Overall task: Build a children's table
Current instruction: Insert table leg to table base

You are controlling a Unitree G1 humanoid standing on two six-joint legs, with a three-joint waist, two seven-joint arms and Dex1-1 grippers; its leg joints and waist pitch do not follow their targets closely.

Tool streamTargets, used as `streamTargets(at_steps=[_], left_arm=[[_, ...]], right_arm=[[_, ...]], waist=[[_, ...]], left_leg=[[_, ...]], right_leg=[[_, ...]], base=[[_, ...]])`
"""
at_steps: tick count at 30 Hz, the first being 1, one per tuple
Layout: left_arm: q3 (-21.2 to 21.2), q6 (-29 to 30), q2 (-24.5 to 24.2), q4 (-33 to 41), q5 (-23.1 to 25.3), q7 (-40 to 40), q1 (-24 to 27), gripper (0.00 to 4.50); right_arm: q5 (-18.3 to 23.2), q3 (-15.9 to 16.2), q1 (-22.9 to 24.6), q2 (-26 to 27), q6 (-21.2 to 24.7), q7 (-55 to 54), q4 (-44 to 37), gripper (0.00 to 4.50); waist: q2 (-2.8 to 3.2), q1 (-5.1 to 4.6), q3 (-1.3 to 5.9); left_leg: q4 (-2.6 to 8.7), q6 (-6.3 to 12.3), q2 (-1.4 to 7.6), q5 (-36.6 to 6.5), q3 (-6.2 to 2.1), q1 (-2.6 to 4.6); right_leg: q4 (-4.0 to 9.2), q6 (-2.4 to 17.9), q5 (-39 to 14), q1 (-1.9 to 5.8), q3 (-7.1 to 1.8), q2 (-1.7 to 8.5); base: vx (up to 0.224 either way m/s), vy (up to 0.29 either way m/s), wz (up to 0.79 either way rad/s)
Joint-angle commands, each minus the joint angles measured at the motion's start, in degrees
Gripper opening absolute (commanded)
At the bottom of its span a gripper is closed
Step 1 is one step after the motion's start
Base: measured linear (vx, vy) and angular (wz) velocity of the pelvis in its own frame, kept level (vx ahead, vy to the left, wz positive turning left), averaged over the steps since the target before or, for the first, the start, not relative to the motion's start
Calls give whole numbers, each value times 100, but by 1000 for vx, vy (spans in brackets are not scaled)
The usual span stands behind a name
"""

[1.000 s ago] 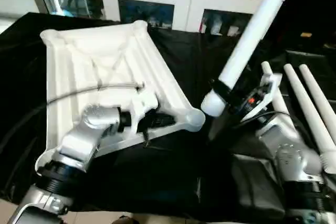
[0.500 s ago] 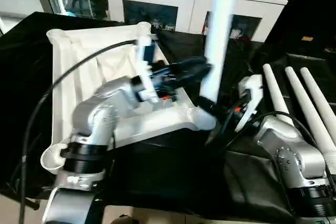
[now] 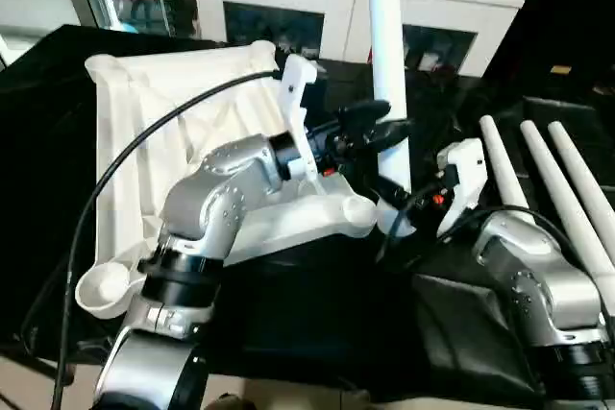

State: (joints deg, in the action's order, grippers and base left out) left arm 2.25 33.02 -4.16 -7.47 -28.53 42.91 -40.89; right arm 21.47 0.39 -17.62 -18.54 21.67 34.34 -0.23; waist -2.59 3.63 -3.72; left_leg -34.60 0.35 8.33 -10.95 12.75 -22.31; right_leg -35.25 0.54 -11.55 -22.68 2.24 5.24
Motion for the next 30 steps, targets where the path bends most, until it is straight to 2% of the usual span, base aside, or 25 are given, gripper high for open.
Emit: streamTargets(at_steps=[1, 4, 5, 14, 15, 21, 26, 28, 30], left_arm=[[-181, 193, -2, -182, -3, -353, -54, 368], [-193, 190, 29, -238, 10, -405, -76, 388], [-193, 190, 29, -238, 10, -405, -76, 399], [-279, 243, 106, -230, -98, -556, -89, 449], [-279, 243, 106, -230, -98, -556, -89, 449], [-409, 454, 228, 2, -526, -414, -124, 450], [-315, 477, 216, 71, -509, -354, -86, 450], [-232, 481, 163, -39, -342, -459, -94, 413], [-201, 465, 132, -126, -239, -523, -106, 413]], right_arm=[[-60, -23, -130, 67, -399, 48, -204, 186], [-79, -71, -170, 184, -497, -68, -243, 186], [-79, -71, -170, 184, -497, -68, -243, 186], [-82, -199, -299, 425, -667, -347, -216, 186], [-82, -199, -299, 425, -667, -347, -216, 186], [-468, 432, -46, 147, -586, 64, -198, 186], [-506, 534, -41, 155, -596, 102, -190, 186], [-470, 476, -107, 204, -576, 66, -179, 186], [-446, 444, -139, 207, -567, 57, -169, 186]], waist=[[41, 26, 434], [30, 26, 441], [50, 27, 442], [59, 46, 444], [57, 48, 444], [28, 56, 443], [39, 55, 433], [45, 52, 435], [44, 44, 435]], left_leg=[[376, 222, 490, -456, -264, 180], [373, 244, 492, -445, -268, 182], [371, 255, 496, -443, -271, 181], [371, 253, 491, -416, -266, 193], [371, 249, 490, -420, -268, 190], [363, 250, 489, -421, -265, 178], [369, 262, 499, -516, -273, 181], [369, 249, 494, -516, -273, 184], [372, 238, 496, -525, -276, 187]], right_leg=[[291, 1566, 312, 281, -228, 385], [290, 1540, 279, 283, -226, 380], [287, 1532, 293, 276, -226, 385], [280, 1495, 297, 270, -224, 376], [283, 1486, 284, 272, -224, 376], [282, 1486, 270, 279, -224, 379], [301, 1466, 103, 271, -229, 387], [299, 1441, 81, 268, -229, 377], [301, 1410, 66, 263, -226, 368]], base=[[0, 0, 0], [0, 0, 0], [0, 0, 0], [0, 0, 0], [0, 0, 0], [0, 0, 0], [0, 0, 0], [0, 0, 0], [0, 0, 0]])
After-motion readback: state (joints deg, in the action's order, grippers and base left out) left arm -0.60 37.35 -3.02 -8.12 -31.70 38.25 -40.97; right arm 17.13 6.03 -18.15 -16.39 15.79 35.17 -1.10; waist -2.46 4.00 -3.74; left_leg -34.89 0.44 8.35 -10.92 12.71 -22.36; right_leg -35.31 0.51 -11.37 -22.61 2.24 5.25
